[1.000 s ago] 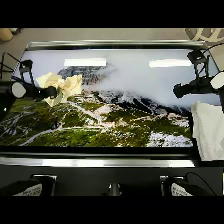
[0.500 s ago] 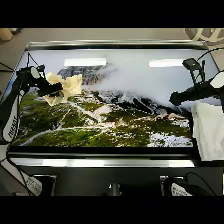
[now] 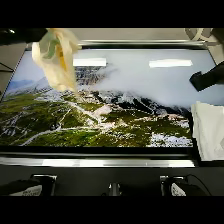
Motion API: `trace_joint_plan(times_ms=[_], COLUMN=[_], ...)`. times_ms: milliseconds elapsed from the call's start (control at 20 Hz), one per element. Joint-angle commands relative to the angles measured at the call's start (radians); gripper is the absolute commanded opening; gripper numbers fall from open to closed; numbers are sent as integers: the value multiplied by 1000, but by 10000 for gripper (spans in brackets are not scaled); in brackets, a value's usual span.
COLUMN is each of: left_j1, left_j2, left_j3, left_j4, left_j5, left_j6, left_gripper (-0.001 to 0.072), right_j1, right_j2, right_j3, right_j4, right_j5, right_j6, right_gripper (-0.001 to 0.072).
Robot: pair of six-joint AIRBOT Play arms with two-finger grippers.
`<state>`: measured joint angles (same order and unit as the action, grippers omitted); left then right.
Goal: Fold the shirts.
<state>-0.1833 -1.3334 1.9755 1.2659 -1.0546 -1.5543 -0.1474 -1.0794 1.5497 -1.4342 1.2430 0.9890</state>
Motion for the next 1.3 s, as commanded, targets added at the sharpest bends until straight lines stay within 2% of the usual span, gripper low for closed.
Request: trace_joint_plan(times_ms=[0, 150, 250, 350, 500, 600, 650, 700, 750, 850, 950, 1100, 1250], left_j1=[-177, -321, -388, -428, -473, -486, -482, -471, -452, -384, -305, -179, -64], left_j2=[243, 271, 244, 198, 95, 23, -3, -7, 2, 42, 114, 208, 196], left_j3=[-130, -307, -464, -648, -909, -977, -975, -962, -937, -855, -789, -814, -954], left_j4=[-9, -6, -5, 1, -3, -24, -55, -64, -60, -52, 31, 219, 154], left_j5=[50, 51, 68, 129, 290, 311, 285, 254, 203, 41, -102, -221, -237], left_j6=[44, 2, -11, -68, -204, -251, -249, -249, -244, -140, -81, -96, -104], left_gripper=[33, 33, 33, 33, 33, 35, 137, 481, 700, 675, 672, 671, 661], right_j1=[0, 0, 0, 0, 0, 0, 0, 0, 0, 0, 0, 0, 0], right_j2=[124, 193, 194, 167, 106, 56, 30, 6, -18, -42, -48, -48, -48], right_j3=[56, 56, 56, 35, -82, -201, -264, -317, -367, -458, -548, -670, -755], right_j4=[-16, -18, -18, -17, -5, 40, 74, 111, 153, 216, 220, 220, 221], right_j5=[-4, 90, 207, 318, 322, 284, 266, 261, 266, 260, 243, 214, 158], right_j6=[66, 66, 66, 66, 74, 73, 69, 52, 29, -2, -28, -45, -53], right_gripper=[672, 672, 672, 672, 670, 670, 671, 672, 673, 674, 674, 674, 674])
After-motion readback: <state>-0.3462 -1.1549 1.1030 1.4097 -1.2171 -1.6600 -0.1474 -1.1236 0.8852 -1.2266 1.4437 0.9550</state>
